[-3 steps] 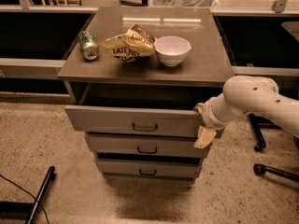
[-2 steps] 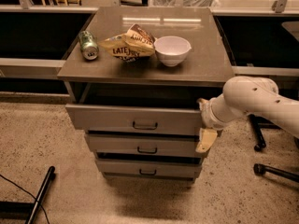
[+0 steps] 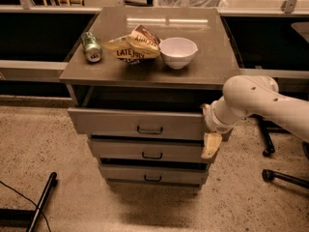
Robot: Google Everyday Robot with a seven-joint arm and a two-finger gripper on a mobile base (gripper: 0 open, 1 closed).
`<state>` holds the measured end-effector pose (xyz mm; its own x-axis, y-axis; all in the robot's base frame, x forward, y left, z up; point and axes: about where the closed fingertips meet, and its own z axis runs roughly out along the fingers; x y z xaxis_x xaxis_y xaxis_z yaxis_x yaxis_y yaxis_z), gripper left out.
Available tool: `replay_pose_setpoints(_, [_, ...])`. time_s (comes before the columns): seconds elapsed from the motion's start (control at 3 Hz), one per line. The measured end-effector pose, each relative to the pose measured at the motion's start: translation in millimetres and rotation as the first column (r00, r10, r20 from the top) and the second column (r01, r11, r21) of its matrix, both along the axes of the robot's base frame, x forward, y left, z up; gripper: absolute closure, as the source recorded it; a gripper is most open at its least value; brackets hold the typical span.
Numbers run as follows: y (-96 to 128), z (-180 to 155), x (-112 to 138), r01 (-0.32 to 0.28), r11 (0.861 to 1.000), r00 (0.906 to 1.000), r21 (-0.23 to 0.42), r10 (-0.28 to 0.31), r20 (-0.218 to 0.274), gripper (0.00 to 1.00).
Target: Open top drawer
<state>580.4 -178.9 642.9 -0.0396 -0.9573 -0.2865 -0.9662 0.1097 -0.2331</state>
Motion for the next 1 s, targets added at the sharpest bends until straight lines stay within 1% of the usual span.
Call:
replay_pose_setpoints(0.33, [4.2,-12.0,-13.6,-0.035,0.996,0.9981,-0.082,0.031,-0.054,0.20])
replay_pose_setpoints(0.67, [8.0,-17.4,-36.9,-0.072,0.996,0.9910,-0.060,0.064,-0.117,0.40])
replay_pose_setpoints(1.0, [8.1,-12.7,-37.3,-0.072,0.996,0.9909,-0.059,0.065,-0.118,0.47])
